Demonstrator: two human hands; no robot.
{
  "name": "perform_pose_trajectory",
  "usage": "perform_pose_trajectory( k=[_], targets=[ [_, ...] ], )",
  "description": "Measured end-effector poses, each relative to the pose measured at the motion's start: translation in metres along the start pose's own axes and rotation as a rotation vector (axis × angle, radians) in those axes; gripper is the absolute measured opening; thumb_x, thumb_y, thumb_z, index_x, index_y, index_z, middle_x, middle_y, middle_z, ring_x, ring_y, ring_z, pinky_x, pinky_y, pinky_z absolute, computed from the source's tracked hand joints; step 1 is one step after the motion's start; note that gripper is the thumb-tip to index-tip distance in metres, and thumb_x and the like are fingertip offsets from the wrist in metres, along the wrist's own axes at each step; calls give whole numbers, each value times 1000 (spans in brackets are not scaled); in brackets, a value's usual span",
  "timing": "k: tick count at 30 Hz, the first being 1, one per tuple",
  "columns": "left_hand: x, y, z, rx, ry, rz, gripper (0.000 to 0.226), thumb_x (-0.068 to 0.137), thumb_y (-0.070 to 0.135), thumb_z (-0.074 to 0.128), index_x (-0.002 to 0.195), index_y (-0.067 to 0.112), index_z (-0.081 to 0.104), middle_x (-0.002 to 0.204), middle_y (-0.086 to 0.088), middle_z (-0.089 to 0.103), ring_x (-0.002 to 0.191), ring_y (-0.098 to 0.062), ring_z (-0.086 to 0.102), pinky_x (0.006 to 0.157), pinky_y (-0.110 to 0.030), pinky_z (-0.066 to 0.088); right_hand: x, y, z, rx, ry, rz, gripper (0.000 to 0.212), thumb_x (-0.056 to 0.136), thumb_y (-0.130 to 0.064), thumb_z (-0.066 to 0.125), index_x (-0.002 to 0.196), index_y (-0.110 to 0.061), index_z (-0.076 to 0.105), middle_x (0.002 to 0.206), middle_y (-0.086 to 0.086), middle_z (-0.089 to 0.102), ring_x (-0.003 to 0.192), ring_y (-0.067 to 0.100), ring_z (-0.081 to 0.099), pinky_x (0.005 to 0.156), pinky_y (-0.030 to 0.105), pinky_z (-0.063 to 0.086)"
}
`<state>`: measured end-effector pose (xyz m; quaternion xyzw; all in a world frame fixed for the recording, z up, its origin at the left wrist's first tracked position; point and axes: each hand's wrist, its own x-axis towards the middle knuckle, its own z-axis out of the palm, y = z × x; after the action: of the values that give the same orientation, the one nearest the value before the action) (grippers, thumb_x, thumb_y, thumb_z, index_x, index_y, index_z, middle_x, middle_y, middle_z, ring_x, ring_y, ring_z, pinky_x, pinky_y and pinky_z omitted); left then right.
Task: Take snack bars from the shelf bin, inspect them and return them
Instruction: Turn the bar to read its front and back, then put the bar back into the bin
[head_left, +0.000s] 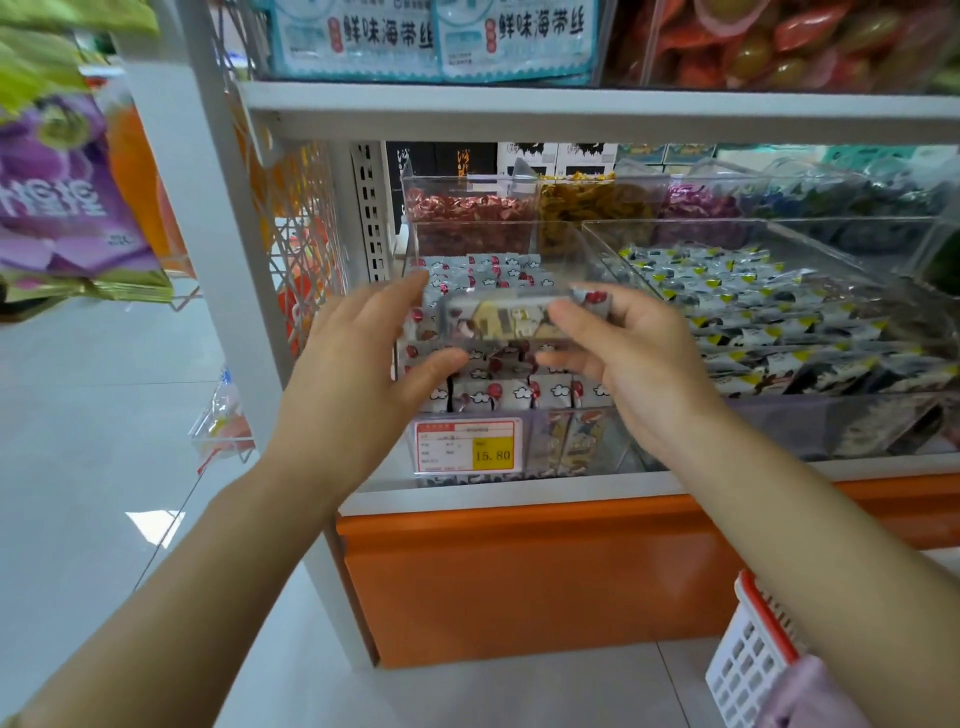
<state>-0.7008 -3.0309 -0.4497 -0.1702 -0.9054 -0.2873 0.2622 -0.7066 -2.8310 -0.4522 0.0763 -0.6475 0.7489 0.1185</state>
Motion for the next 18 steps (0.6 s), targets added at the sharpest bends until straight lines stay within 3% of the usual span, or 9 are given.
perform_pose_trajectory(
  k=[2,5,7,10,12,14,18],
  targets=[
    [3,-8,1,114,-70,-15,81,78,55,55,146,20,28,148,-4,35,135,-26,27,109,-40,23,17,-4,8,-96,79,-50,16,84,-8,65,100,-6,63,93,8,69,74,15,70,61,26,59],
    [-1,-15,6,143,-247,-54,100,69,70,37,150,17,9,157,-3,14,143,-21,9,113,-36,8,43,-7,27,-347,86,-139,19,84,-10,68,99,-8,57,99,8,65,77,15,70,62,29,59],
    [-3,-18,8,151,-291,-50,105,67,73,31,150,16,2,158,-3,7,144,-19,5,112,-33,6,56,-7,40,-561,26,-201,23,83,-17,69,100,-8,56,105,8,64,86,19,67,68,32,58],
    [-2,-20,8,120,-300,-57,108,65,75,30,150,16,1,158,-3,6,144,-19,4,111,-31,5,71,-7,56,-873,-67,-283,37,81,-29,71,108,-6,59,105,2,61,93,13,55,74,28,42],
    [-1,-21,8,103,-316,-59,105,68,72,35,150,17,-1,159,-2,4,144,-19,3,110,-31,5,79,-8,63,-957,-152,-282,37,81,-30,70,109,-9,60,103,1,60,92,12,52,77,24,39],
    [-2,-22,8,90,-332,-64,103,71,70,40,150,18,-3,159,-1,3,144,-19,3,109,-30,4,87,-8,70,-1006,-215,-258,44,81,-29,70,118,-7,58,117,6,60,102,17,54,85,23,37],
    [-1,-22,9,63,-330,-77,99,78,63,50,150,20,-3,158,1,4,143,-20,4,112,-35,8,99,-8,79,-1048,-195,-279,57,80,-31,71,129,-9,52,136,7,52,121,19,50,95,26,36]
  ],
)
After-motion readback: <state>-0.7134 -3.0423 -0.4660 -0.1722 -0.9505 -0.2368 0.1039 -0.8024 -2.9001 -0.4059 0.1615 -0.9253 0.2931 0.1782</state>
